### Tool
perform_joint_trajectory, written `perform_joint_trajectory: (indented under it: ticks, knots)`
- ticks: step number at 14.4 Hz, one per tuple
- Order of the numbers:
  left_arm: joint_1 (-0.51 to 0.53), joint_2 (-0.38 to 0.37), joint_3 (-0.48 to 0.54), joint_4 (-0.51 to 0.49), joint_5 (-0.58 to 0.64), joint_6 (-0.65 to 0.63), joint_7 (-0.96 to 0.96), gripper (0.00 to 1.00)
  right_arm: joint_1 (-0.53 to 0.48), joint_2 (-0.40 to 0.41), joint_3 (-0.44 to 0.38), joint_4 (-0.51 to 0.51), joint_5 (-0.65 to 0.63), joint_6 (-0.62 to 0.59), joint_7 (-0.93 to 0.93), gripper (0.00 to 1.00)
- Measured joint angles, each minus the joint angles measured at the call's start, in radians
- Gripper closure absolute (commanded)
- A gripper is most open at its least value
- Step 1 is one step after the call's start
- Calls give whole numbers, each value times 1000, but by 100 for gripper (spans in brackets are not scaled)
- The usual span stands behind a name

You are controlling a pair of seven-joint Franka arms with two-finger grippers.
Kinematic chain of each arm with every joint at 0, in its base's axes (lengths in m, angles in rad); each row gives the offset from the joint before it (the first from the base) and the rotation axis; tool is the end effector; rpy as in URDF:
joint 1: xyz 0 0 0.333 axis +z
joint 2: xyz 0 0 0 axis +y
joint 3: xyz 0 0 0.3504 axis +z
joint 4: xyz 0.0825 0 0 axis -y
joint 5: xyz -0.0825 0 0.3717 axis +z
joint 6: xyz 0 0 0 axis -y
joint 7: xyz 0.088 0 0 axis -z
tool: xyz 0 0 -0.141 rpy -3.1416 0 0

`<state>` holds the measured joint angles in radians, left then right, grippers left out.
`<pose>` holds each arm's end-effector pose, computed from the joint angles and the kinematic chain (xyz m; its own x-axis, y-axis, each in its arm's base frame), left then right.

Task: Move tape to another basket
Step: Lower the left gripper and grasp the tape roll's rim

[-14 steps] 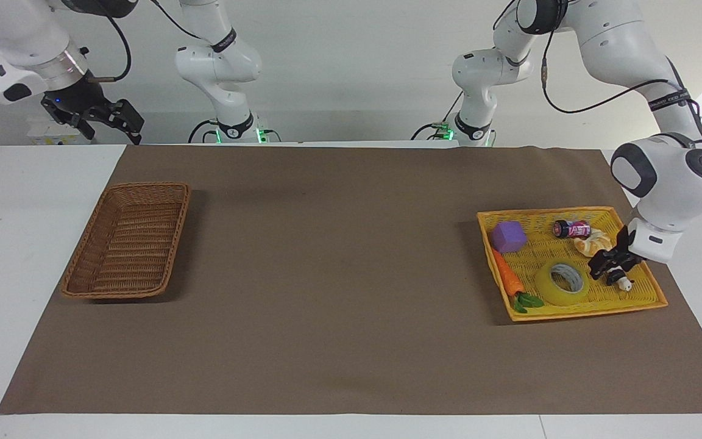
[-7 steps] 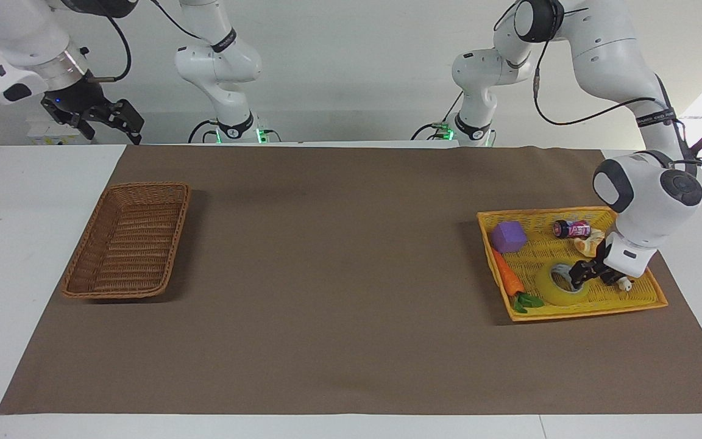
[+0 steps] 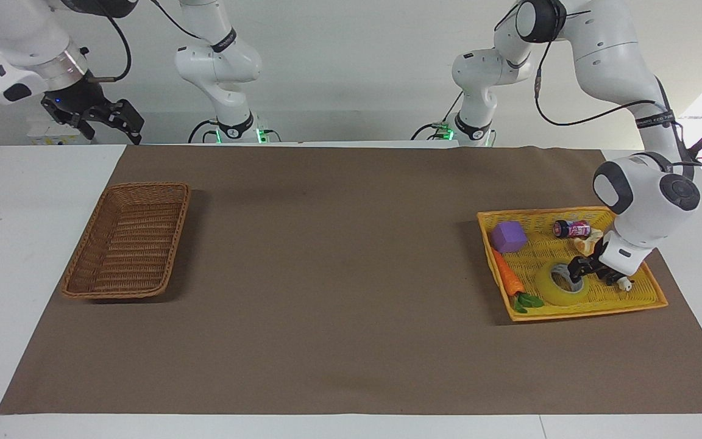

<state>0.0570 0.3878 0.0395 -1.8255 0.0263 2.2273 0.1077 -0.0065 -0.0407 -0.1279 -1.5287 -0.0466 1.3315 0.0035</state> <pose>0.6429 0.0619 0.3300 0.9995 -0.0303 0.0099 -0.0299 -0.9989 -0.0373 0.4911 -0.0754 0.6464 0.9770 -0.1458 -0.1558 -0.1410 -0.9891 0.0418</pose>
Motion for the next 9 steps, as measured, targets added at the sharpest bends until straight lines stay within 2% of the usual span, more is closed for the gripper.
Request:
perform_joint_trajectory:
  ticks: [2, 3, 4, 6, 7, 9]
  knots:
    - [-1, 14, -6, -7, 0, 7, 4, 39, 0, 0, 0, 0, 0, 0, 0, 0]
    - [-1, 21, -7, -15, 0, 16, 7, 47, 0, 0, 0, 0, 0, 0, 0, 0]
    - [-1, 25, -8, -19, 0, 21, 9, 60, 0, 0, 0, 0, 0, 0, 0, 0]
    - [-2, 25, -10, -20, 0, 23, 10, 92, 0, 0, 0, 0, 0, 0, 0, 0]
    - [-3, 25, -11, -20, -1, 23, 10, 100, 0, 0, 0, 0, 0, 0, 0, 0]
    - [-5, 22, -16, -19, -2, 23, 10, 100, 0, 0, 0, 0, 0, 0, 0, 0]
